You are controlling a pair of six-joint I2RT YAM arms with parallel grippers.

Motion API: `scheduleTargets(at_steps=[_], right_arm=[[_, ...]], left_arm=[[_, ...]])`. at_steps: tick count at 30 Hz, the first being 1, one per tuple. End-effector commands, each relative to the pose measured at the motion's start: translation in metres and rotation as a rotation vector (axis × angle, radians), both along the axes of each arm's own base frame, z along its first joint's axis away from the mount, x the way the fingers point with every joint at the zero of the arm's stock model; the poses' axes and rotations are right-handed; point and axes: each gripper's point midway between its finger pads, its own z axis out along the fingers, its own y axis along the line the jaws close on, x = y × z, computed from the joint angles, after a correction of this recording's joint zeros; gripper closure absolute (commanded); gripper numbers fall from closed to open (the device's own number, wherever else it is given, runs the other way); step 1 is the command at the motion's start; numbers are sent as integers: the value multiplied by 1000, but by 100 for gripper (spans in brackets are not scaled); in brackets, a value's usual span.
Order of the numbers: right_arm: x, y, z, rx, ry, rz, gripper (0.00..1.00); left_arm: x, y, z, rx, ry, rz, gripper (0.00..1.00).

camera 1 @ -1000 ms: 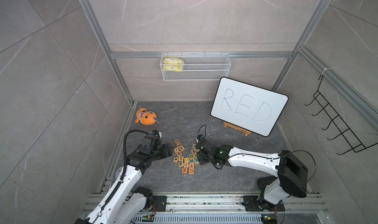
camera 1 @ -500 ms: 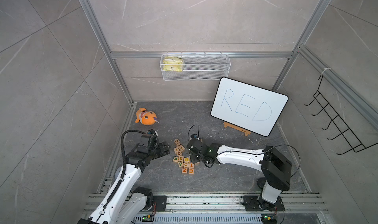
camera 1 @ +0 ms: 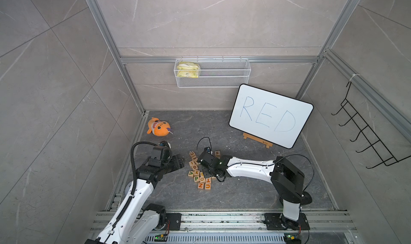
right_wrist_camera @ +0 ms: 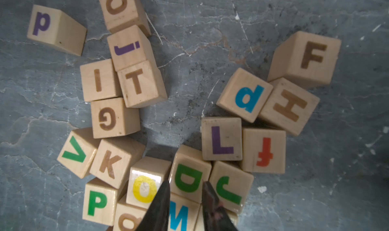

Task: Assemble the uppercase word "red" with letter blocks
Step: Pick up the letter block from the center of the board.

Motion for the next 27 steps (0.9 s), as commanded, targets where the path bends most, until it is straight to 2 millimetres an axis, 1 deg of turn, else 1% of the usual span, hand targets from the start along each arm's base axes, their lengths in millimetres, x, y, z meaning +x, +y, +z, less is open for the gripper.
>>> scheduleTargets(at_steps=[1,5,11,17,23,27], right_arm=[[2,-3,-6,-40,3,-38,70],[4,3,-9,-41,18,-40,69],[8,3,-9,-63,6,-48,69],[7,12,-15,-52,28,-21,68],[6,22,-7,-23,16,33,67],[9,13,4,-45,-17,21,67]], left_arm=[[5,-3,14,-20,-28,-10,25],[5,-4,12,-24,-17,-9,25],[5,-4,13,-25,-20,-11,25],[5,-4,14,-28,-24,-11,24],[5,-5,15,-35,-26,-11,24],[4,-6,16,-40,-31,-16,24]])
